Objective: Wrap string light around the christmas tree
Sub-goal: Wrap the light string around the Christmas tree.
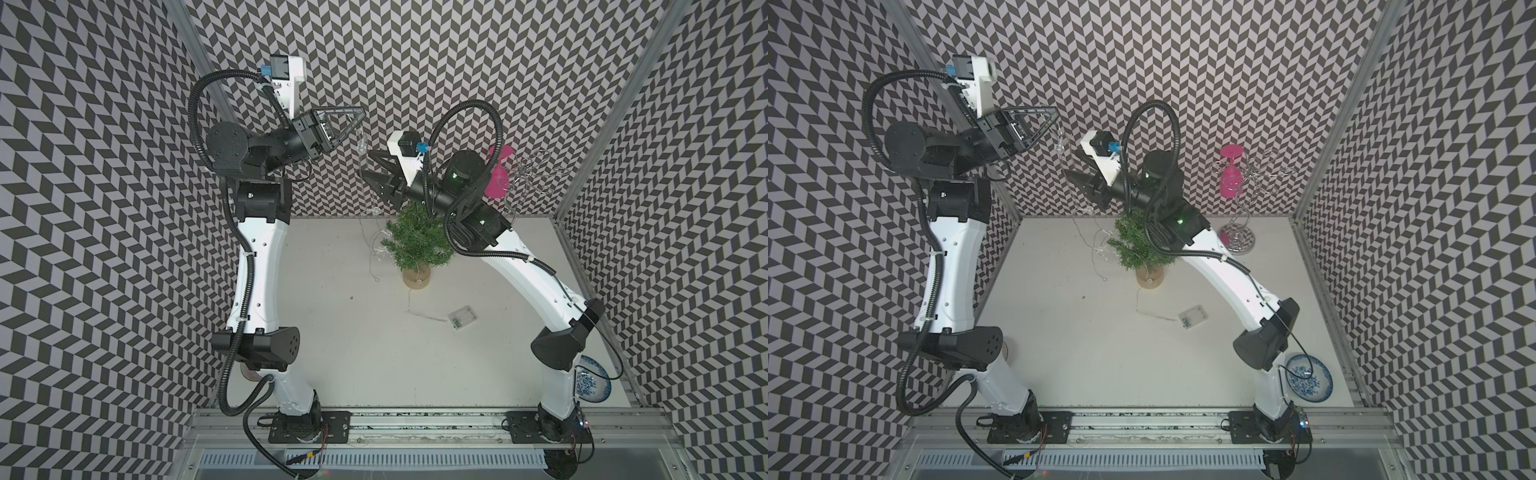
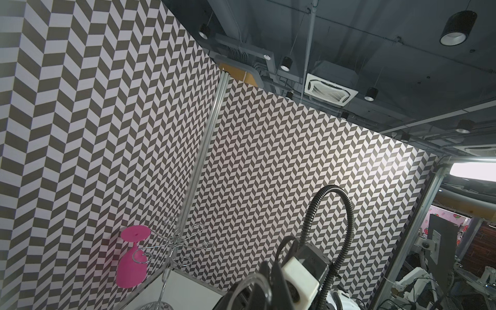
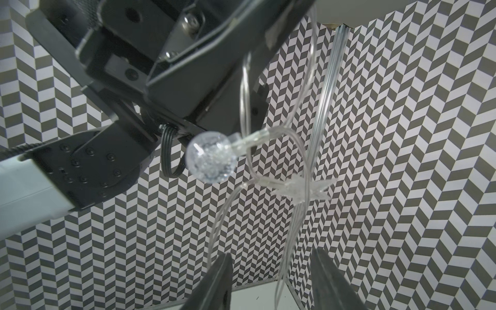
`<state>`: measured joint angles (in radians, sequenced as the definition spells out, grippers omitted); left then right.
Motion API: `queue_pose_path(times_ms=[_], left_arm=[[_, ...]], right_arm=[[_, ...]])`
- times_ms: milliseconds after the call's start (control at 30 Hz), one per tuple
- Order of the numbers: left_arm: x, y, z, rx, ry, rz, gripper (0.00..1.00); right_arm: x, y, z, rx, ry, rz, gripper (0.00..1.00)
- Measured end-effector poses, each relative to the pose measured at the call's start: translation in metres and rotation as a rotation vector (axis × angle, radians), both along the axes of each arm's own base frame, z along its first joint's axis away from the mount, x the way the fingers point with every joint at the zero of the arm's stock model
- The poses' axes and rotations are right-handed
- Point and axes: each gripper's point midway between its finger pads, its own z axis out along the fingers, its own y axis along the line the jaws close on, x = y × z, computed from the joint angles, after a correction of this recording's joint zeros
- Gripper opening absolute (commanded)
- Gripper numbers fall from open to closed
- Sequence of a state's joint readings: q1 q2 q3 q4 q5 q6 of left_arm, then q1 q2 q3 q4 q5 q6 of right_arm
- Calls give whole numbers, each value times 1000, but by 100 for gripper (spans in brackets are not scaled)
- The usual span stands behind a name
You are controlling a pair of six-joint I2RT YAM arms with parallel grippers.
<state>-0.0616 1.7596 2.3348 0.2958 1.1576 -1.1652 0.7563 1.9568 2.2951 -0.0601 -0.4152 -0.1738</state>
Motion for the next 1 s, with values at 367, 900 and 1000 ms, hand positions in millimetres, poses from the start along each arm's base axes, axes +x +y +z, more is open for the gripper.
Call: queue_pose_path(times_ms=[367,900,1000], left_arm=[[-12,9,4,19,-24,33,0],[15,27,-5,7,4,92,25],[30,28,-11,0,25,89,24]], right_arm=[[23,11,-2,38,-65,-57,0],[33,-13,50,237,-404,-190,0],[47,-11,43,270,-474,-221,0]])
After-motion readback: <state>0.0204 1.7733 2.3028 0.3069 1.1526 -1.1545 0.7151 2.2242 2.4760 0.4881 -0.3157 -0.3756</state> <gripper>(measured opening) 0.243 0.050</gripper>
